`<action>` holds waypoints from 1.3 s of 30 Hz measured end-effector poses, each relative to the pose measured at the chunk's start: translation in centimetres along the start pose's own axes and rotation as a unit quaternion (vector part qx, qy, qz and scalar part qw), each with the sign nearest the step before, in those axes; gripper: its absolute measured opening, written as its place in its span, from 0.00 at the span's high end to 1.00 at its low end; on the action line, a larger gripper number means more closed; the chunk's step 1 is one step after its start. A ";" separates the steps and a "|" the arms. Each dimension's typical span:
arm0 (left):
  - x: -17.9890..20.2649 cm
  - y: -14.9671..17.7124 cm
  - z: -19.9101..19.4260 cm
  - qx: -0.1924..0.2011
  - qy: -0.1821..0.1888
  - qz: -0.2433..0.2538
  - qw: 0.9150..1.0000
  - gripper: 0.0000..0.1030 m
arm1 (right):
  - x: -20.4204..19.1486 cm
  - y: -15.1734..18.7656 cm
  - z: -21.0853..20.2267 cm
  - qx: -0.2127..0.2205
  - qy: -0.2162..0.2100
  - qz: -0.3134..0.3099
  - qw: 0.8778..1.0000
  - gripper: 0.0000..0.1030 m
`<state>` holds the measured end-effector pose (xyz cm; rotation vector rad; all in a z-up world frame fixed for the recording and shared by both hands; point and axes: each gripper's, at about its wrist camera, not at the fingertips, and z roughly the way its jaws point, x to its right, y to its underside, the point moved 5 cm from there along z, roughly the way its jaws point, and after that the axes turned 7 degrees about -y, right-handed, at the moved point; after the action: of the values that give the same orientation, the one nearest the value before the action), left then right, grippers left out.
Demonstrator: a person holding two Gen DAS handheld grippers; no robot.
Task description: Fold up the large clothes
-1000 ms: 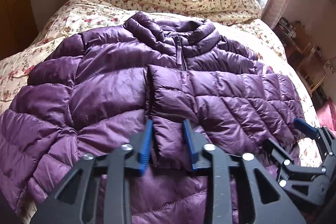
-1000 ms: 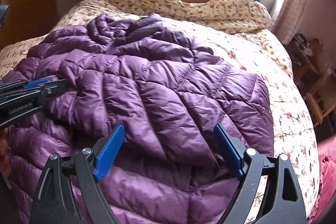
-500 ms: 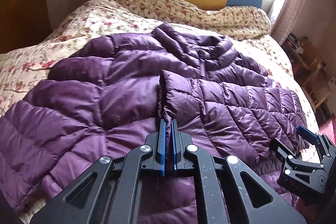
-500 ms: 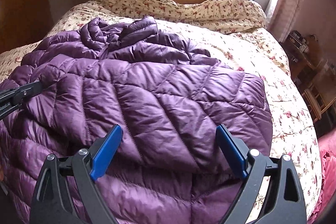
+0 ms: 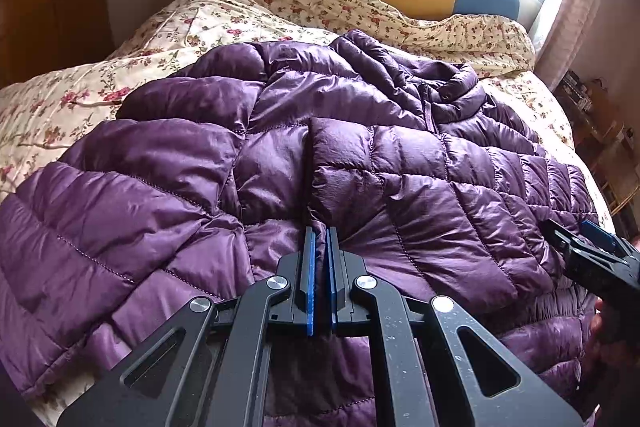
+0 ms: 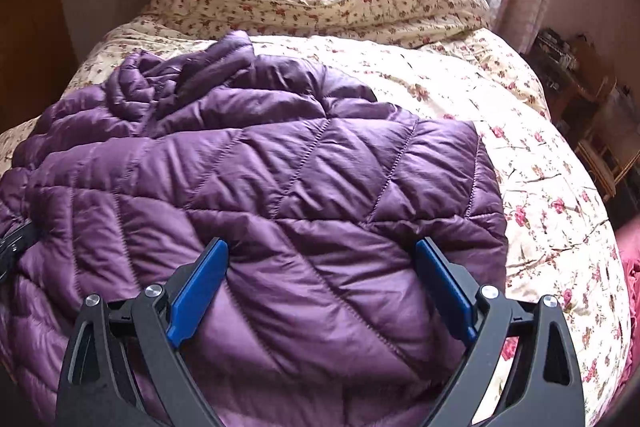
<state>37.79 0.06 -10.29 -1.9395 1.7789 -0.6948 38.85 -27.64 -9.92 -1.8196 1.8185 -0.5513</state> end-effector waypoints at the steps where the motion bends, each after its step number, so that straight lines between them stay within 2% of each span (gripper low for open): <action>1: -0.1 0.0 0.0 0.001 0.001 -0.001 1.000 0.95 | 0.1 0.0 0.3 -0.003 -0.001 -0.001 1.000 0.09; 7: -0.5 0.5 0.1 0.003 0.008 -0.011 1.000 0.95 | -0.3 0.2 3.3 -0.020 -0.011 -0.021 1.000 0.05; 11: -0.4 0.6 -0.4 0.005 0.007 -0.015 1.000 0.95 | -0.4 0.3 4.1 -0.011 -0.011 -0.022 1.000 0.04; 12: -0.5 0.5 -0.8 0.007 0.005 -0.021 1.000 0.88 | -0.4 0.3 4.1 -0.010 -0.012 -0.023 1.000 0.04; 13: -0.7 0.4 -1.4 0.013 -0.009 -0.023 1.000 0.73 | -0.4 0.4 4.1 -0.009 -0.013 -0.023 1.000 0.03; 14: -0.9 0.4 -2.3 0.026 -0.019 -0.027 0.999 0.62 | -0.4 0.4 4.1 -0.008 -0.013 -0.023 1.000 0.03; 15: -0.9 0.3 -3.0 0.040 -0.021 -0.032 0.998 0.44 | -0.4 0.3 4.1 -0.008 -0.012 -0.023 1.000 0.03; 16: -0.9 0.1 -4.2 0.062 -0.023 -0.034 0.997 0.43 | -0.4 0.3 4.1 -0.008 -0.011 -0.024 1.000 0.03; 20: 1.0 -1.0 -5.5 0.077 -0.003 -0.010 0.997 0.43 | -0.6 0.3 3.9 -0.006 -0.007 -0.026 1.000 0.03; 22: 2.8 -1.3 -4.8 0.068 0.012 0.014 0.997 0.45 | -0.5 0.3 3.9 -0.005 -0.007 -0.026 1.000 0.03; 24: 4.2 -1.4 -3.2 0.050 0.009 0.035 0.998 0.46 | -0.6 0.4 3.9 -0.005 -0.007 -0.026 1.000 0.03; 27: 4.1 -0.9 0.1 0.006 -0.001 0.033 0.999 0.46 | -0.6 0.5 3.9 -0.004 -0.008 -0.026 1.000 0.03; 29: 3.6 -0.4 1.6 -0.007 0.003 0.026 1.000 0.46 | -0.6 0.5 3.9 -0.003 -0.009 -0.025 1.000 0.03; 35: 3.3 0.0 2.1 -0.001 0.011 0.017 1.000 0.46 | -0.6 0.4 4.0 0.000 -0.006 -0.024 1.000 0.03; 39: 3.0 0.4 0.3 0.003 0.008 0.015 1.000 0.45 | -0.5 0.4 4.0 0.000 -0.006 -0.024 1.000 0.02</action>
<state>37.89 -2.94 -10.55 -1.9038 1.8110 -0.7070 40.92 -26.82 -13.30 -1.8673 1.7700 -0.5581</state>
